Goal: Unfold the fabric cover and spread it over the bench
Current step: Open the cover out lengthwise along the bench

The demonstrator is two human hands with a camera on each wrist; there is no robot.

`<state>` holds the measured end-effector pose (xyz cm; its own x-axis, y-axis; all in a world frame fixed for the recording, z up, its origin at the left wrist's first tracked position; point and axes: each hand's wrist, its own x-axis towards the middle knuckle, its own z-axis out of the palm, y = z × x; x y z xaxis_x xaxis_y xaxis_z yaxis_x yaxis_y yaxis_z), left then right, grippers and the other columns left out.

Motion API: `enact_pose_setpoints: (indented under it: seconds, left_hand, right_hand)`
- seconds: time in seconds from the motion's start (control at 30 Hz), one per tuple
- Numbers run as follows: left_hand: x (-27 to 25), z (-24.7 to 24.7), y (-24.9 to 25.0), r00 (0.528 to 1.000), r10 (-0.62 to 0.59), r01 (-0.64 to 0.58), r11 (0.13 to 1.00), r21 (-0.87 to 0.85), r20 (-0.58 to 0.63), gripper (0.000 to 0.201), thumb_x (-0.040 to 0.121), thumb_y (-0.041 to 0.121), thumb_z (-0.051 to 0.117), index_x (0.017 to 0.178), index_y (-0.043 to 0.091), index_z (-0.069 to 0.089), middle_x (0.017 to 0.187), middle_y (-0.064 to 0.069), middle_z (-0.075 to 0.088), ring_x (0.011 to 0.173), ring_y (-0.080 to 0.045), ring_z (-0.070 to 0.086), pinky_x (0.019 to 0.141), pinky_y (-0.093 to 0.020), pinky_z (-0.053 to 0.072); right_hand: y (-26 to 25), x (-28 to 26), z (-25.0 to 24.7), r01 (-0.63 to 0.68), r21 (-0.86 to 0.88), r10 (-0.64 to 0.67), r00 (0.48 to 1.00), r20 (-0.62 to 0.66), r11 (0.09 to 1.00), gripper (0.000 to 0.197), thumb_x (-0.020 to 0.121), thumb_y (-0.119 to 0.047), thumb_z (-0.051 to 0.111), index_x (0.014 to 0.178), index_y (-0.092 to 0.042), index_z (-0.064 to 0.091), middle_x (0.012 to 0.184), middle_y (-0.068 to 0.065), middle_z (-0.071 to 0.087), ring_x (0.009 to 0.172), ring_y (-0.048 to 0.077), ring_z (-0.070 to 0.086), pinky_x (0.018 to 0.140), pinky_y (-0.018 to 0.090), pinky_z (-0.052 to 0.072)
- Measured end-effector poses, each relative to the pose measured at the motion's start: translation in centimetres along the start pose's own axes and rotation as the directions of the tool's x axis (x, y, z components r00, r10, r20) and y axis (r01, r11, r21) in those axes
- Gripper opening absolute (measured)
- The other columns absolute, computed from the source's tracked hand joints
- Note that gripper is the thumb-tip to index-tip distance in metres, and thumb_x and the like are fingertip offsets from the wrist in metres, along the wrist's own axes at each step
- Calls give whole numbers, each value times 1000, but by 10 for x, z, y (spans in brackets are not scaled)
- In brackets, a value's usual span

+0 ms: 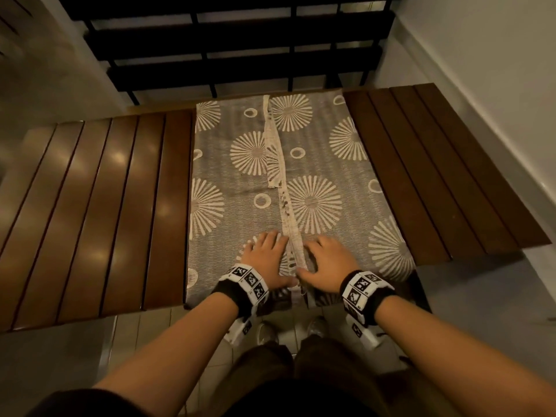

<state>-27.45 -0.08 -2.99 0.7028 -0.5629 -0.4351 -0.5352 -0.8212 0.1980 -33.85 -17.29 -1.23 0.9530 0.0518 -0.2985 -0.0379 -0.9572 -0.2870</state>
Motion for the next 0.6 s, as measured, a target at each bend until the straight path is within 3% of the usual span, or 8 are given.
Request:
enact_pose_setpoints:
  seconds: [0.1,0.2,0.37,0.47,0.6]
  left_hand:
    - [-1,6,-2,999,-4,2,999,49,37,118,69,80,55,153,24,-6,162,-4,-8,148,-29,-4,117,-54,8]
    - [-3,12,0,997,-8,0,994,109,74,133,60,85,56,151,22,-17,160,-6,-18,147,-31,-12,117,-57,4]
    - [-4,17,6,998,-46,40,985,166,36,135,61,84,57,150,19,-21,160,-7,-18,147,-33,-12,115,-58,3]
    - [-3,17,6,998,-51,43,984,173,40,135,61,86,54,149,19,-22,160,-7,-18,147,-33,-11,115,-58,3]
    - [-2,12,4,996,-29,18,990,138,81,134,59,88,53,151,21,-18,160,-7,-16,147,-33,-10,115,-58,5]
  right_hand:
    - [-5,-9,2,-67,-36,71,992,102,997,74,73,-64,59,129,-19,40,121,8,54,109,28,53,85,40,48]
    - [-18,-9,10,-34,-17,36,992,121,999,63,80,-47,63,126,-11,41,116,12,60,102,31,60,81,40,51]
    - [-30,-9,0,-76,75,66,988,136,994,41,87,-22,56,123,-7,43,111,14,63,100,33,61,77,36,46]
    - [-25,-15,-6,-80,204,74,996,39,976,29,85,-21,52,113,-14,49,102,9,64,93,29,61,74,34,46]
    - [-20,-26,7,15,320,-66,986,150,947,40,86,-27,55,124,-14,55,108,5,63,96,21,60,79,27,44]
